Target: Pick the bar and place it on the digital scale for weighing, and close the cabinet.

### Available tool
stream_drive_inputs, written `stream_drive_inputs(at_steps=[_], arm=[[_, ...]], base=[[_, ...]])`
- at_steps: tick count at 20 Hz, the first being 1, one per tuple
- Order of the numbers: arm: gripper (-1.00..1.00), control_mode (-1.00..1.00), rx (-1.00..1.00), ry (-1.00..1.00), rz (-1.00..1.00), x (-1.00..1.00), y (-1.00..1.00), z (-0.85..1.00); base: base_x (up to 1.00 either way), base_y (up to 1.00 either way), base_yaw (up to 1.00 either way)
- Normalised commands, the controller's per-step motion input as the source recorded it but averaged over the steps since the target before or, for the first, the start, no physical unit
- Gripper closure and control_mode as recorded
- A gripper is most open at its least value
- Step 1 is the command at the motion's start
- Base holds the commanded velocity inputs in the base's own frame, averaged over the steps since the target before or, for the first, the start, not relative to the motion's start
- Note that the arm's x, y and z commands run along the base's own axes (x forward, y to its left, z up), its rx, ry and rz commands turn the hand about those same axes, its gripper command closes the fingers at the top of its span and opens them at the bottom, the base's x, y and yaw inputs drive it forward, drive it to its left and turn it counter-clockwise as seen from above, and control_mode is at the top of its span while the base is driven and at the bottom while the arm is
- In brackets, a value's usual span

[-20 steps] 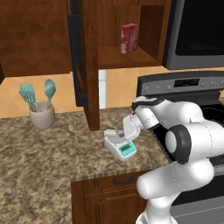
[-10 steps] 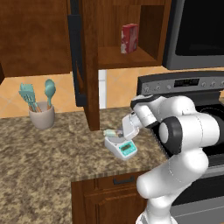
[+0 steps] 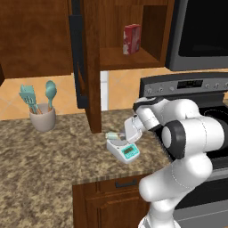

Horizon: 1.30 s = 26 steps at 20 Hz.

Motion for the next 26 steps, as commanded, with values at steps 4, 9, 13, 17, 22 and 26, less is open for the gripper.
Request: stream_drive_inputs(at_steps=[4, 9, 13, 17, 22, 26], arm=[[-1.0, -1.0, 0.0, -0.01, 0.0, -0.02, -0.13, -0.01], [-1.0, -1.0, 0.01, 0.0, 0.0, -0.05, -0.21, 0.03], [-1.0, -1.0, 0.0, -0.2, 0.01, -0.3, -0.12, 0.52], [-1.0, -1.0, 0.07, -0.36, 0.0, -0.68, 0.0, 0.71], [-1.0, -1.0, 0.01, -0.42, 0.0, -0.77, 0.0, 0.9], [-1.0, -1.0, -0.05, -0.56, 0.0, -0.91, 0.17, 0.94]], base=[[0.0, 0.0, 0.0], [0.0, 0.0, 0.0], [0.0, 0.0, 0.0], [0.0, 0.0, 0.0], [0.0, 0.0, 0.0], [0.0, 0.0, 0.0]])
